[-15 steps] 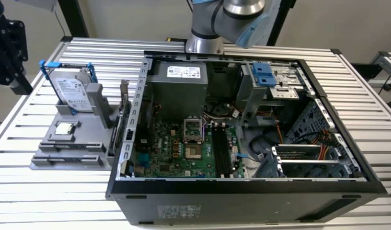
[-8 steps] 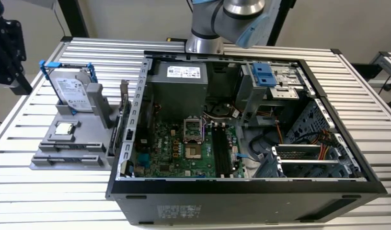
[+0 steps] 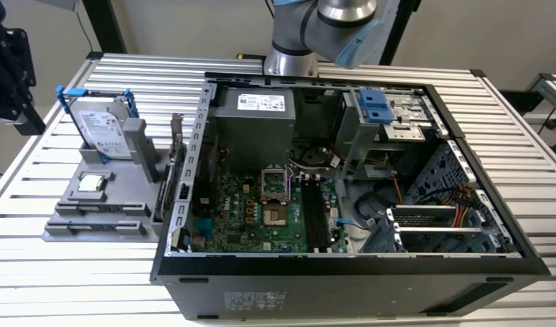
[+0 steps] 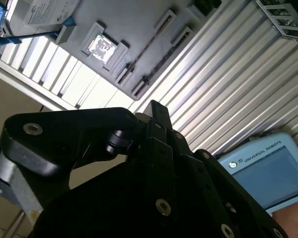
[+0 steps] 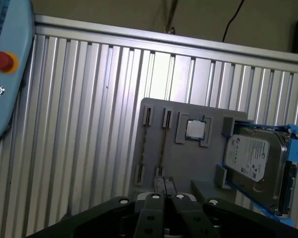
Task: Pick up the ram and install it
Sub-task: 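Pick up the ram and move it above insertion slot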
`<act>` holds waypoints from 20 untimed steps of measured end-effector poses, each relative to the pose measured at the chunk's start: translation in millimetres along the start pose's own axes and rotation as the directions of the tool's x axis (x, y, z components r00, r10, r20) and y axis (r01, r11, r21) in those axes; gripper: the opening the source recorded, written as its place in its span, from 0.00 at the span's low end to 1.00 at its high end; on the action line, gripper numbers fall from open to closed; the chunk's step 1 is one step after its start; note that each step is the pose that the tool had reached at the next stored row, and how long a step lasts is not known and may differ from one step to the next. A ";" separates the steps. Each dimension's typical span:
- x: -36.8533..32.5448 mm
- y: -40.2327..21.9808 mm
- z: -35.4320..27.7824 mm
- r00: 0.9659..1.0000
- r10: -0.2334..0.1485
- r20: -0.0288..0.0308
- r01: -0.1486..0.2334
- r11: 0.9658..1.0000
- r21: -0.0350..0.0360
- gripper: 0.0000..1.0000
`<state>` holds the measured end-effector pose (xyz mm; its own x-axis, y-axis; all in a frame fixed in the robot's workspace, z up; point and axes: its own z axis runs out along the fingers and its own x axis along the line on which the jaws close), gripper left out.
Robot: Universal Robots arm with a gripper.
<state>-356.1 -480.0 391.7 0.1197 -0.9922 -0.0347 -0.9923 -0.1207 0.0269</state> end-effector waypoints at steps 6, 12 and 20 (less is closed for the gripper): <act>0.0 0.0 0.0 1.000 0.000 0.000 0.000 1.000 0.000 0.00; 0.0 0.0 0.1 1.000 0.000 0.000 0.000 1.000 0.000 0.00; 0.0 0.1 0.2 1.000 0.000 0.000 0.000 1.000 0.000 1.00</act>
<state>-356.2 -480.0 391.5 0.1199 -0.9922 -0.0349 -0.9923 -0.1209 0.0267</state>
